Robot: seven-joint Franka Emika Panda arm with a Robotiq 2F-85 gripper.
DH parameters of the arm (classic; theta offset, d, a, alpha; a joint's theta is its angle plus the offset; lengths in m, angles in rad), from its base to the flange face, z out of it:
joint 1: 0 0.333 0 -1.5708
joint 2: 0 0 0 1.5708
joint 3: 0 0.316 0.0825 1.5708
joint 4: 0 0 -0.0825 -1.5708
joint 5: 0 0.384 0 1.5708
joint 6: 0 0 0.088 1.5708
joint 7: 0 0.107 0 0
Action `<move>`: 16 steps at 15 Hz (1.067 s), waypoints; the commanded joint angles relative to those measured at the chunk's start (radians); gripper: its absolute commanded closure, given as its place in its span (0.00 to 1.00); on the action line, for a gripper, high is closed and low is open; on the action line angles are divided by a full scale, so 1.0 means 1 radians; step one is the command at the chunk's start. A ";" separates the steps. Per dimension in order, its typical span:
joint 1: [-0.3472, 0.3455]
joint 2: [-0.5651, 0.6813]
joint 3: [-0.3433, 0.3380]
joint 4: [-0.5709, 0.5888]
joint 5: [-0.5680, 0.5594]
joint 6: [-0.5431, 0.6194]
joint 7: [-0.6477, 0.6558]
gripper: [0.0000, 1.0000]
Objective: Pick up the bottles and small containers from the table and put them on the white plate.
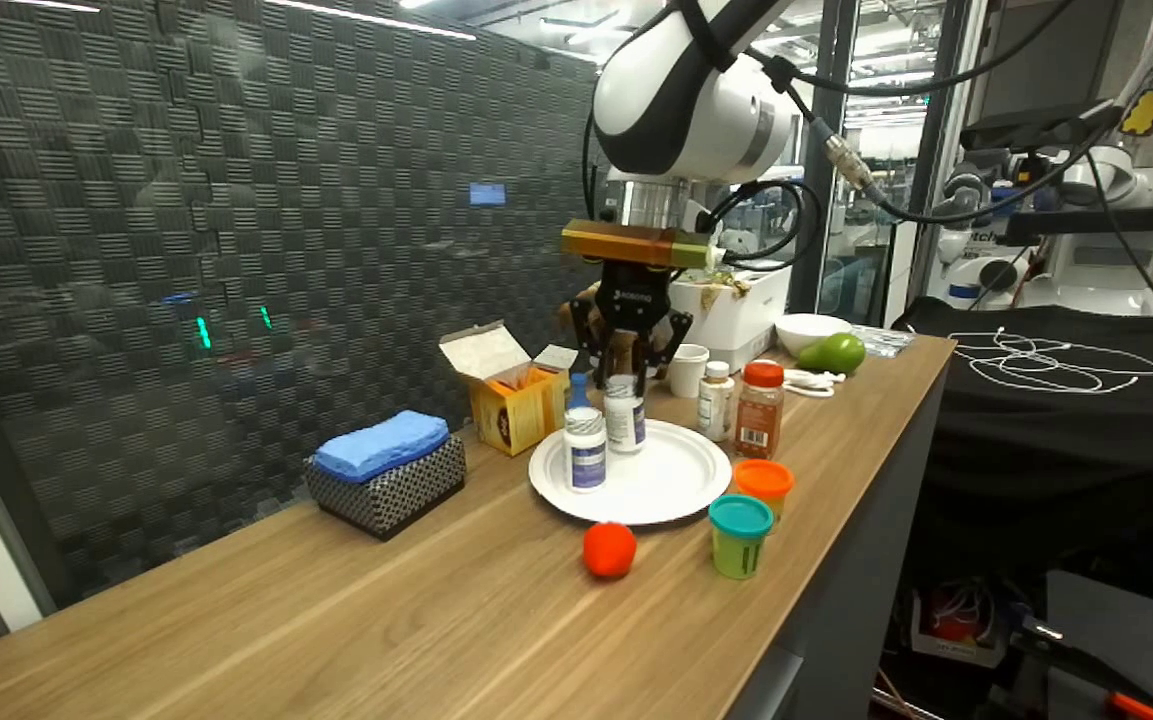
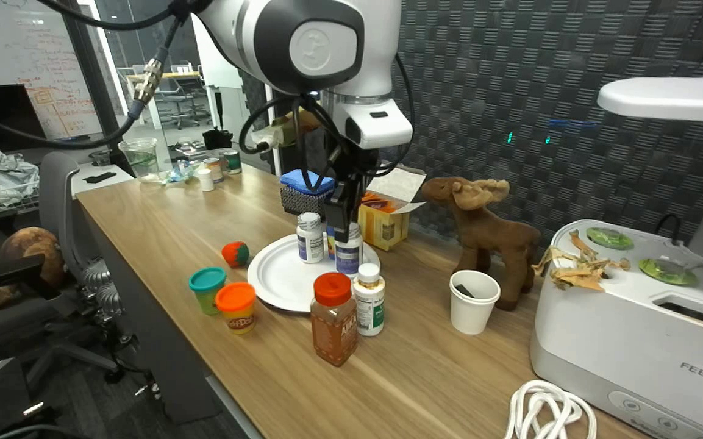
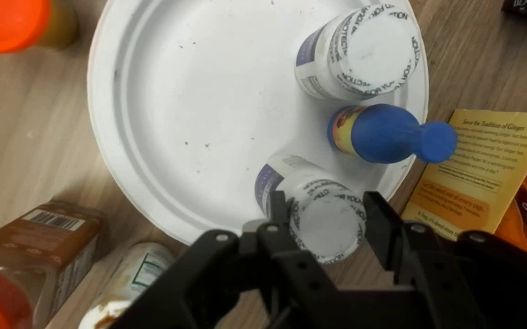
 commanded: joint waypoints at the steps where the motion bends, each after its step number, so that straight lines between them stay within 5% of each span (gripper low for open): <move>1: 0.013 0.035 -0.003 0.041 0.029 0.009 0.029 0.80; 12: 0.021 0.038 0.000 0.044 0.033 0.033 0.067 0.80; 13: 0.022 0.035 -0.001 0.043 0.027 0.029 0.068 0.46; 14: 0.025 0.026 -0.004 0.038 0.018 0.028 0.069 0.29; 16: 0.024 0.011 -0.007 0.031 0.014 0.029 0.070 0.16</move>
